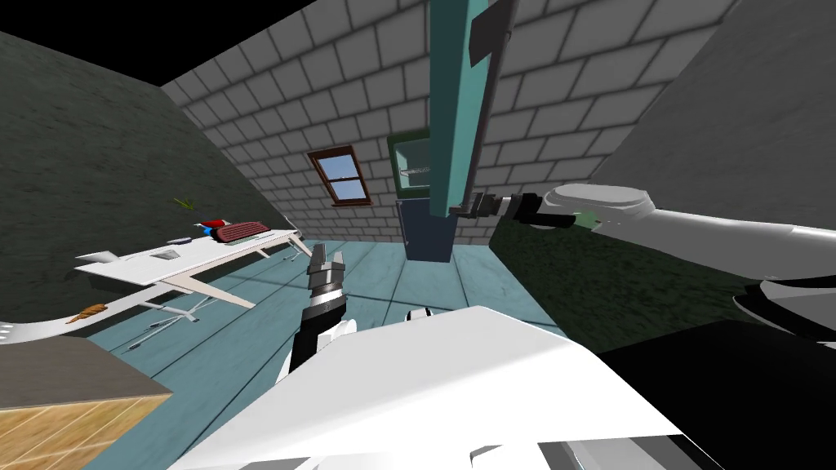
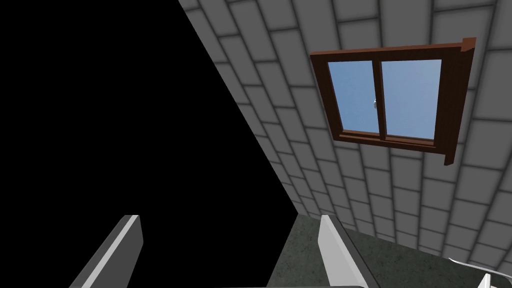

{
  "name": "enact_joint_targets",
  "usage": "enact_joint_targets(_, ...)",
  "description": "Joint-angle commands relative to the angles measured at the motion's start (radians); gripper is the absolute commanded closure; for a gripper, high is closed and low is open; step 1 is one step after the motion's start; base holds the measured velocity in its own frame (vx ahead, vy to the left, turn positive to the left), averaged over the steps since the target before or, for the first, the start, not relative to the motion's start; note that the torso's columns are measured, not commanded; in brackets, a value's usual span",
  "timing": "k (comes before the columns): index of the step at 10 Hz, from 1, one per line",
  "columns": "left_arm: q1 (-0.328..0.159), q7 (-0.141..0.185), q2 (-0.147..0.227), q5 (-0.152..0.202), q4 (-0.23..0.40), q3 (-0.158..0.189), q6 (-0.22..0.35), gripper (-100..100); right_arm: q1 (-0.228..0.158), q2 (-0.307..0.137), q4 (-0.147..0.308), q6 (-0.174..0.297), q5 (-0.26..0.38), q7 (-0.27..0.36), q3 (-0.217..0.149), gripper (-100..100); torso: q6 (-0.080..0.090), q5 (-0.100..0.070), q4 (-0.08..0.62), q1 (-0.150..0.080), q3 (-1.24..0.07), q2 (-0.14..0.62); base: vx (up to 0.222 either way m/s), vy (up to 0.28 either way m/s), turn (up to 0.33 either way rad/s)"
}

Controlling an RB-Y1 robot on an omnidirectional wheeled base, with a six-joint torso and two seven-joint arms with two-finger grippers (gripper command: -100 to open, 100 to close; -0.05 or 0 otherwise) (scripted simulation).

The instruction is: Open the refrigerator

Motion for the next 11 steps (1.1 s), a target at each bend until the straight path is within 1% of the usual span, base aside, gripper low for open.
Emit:
enact_joint_targets(1, 0.000, 0.000, 0.000, 0.000, 0.000, 0.000, 0.000, 0, -0.017, -0.055, -0.002, 0.006, -0.024, -0.043, -0.032, -100, 0.000, 0.001, 0.005, -0.003, 0.001, 0.004, 0.021, 0.027, -0.024)
enact_joint_targets(2, 0.000, 0.000, 0.000, 0.000, 0.000, 0.000, 0.000, 0, -0.021, -0.069, -0.002, 0.006, -0.030, -0.054, -0.039, -100, 0.002, 0.000, 0.009, -0.007, 0.005, 0.009, 0.014, 0.016, -0.013)
enact_joint_targets(4, 0.000, 0.000, 0.000, 0.000, 0.000, 0.000, 0.000, 0, -0.021, -0.069, -0.002, 0.006, -0.030, -0.054, -0.039, -100, 0.006, -0.002, 0.014, -0.013, 0.009, 0.017, 0.011, 0.005, -0.004)
enact_joint_targets(5, 0.000, 0.000, 0.000, 0.000, 0.000, 0.000, 0.000, 0, 0.001, -0.070, -0.021, -0.005, -0.023, -0.055, -0.023, -100, 0.006, -0.002, 0.014, -0.014, 0.009, 0.017, 0.008, 0.001, 0.005)
enact_joint_targets(6, 0.000, 0.000, 0.000, 0.000, 0.000, 0.000, 0.000, 0, 0.000, -0.071, -0.022, -0.003, -0.024, -0.055, -0.019, 0, 0.005, -0.004, 0.008, -0.013, 0.009, 0.014, 0.006, -0.001, 0.001)
enact_joint_targets(8, 0.000, 0.000, 0.000, 0.000, 0.000, 0.000, 0.000, 0, 0.000, -0.071, -0.022, -0.004, -0.023, -0.055, -0.020, 0, 0.004, -0.007, -0.002, -0.014, 0.004, 0.004, -0.003, 0.000, -0.001)
enact_joint_targets(11, 0.000, 0.000, 0.000, 0.000, 0.000, 0.000, 0.000, 0, 0.000, -0.071, -0.022, -0.004, -0.023, -0.055, -0.020, 0, 0.004, -0.007, -0.003, -0.014, 0.003, 0.003, 0.000, 0.000, 0.000)
